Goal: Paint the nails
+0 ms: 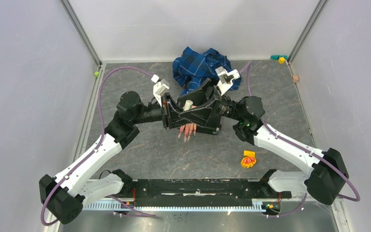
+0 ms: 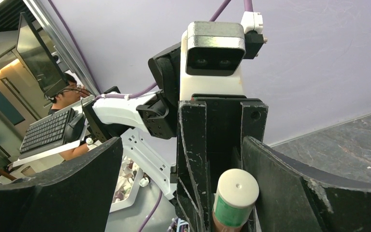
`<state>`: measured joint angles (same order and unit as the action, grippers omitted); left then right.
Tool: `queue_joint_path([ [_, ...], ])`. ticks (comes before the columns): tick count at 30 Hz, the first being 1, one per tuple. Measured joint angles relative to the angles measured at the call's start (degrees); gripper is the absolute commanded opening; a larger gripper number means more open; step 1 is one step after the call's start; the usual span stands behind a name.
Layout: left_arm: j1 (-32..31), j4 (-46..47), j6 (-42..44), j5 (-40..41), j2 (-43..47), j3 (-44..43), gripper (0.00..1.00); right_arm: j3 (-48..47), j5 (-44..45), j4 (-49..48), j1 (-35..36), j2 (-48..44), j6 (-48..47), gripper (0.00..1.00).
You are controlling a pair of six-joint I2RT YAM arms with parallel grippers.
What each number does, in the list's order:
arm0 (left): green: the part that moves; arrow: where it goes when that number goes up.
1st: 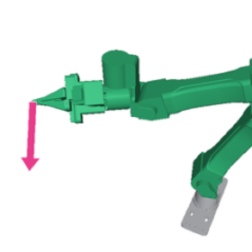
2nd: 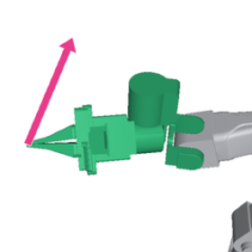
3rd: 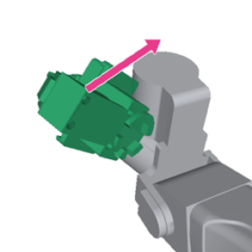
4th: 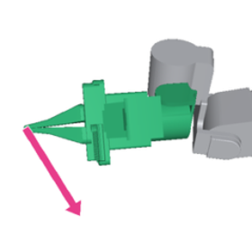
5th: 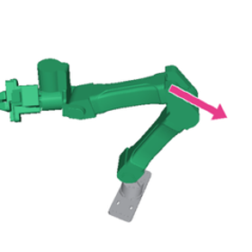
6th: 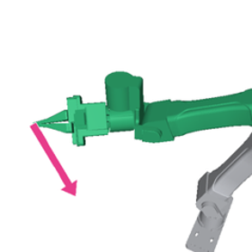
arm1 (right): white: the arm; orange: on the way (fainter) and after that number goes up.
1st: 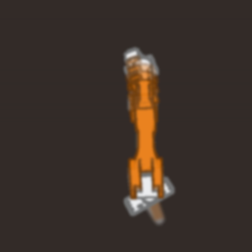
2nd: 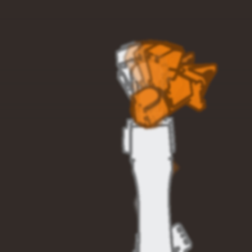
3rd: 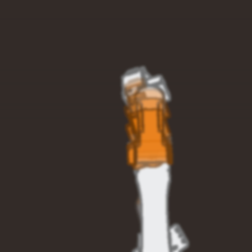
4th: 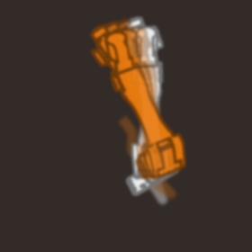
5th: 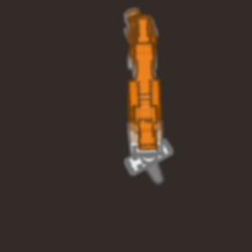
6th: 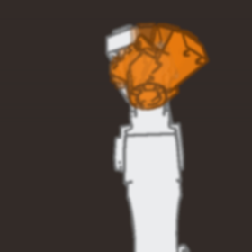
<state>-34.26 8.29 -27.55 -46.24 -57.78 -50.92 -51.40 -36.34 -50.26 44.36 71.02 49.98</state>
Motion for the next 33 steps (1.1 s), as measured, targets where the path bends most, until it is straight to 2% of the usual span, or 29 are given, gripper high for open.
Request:
queue_joint_path([
  [33,4.3,-4.4,0.1,0.8,2.0,0.0,0.02,1.7,3.4,15.2,-0.6,-6.6,-8.5,0.97],
])
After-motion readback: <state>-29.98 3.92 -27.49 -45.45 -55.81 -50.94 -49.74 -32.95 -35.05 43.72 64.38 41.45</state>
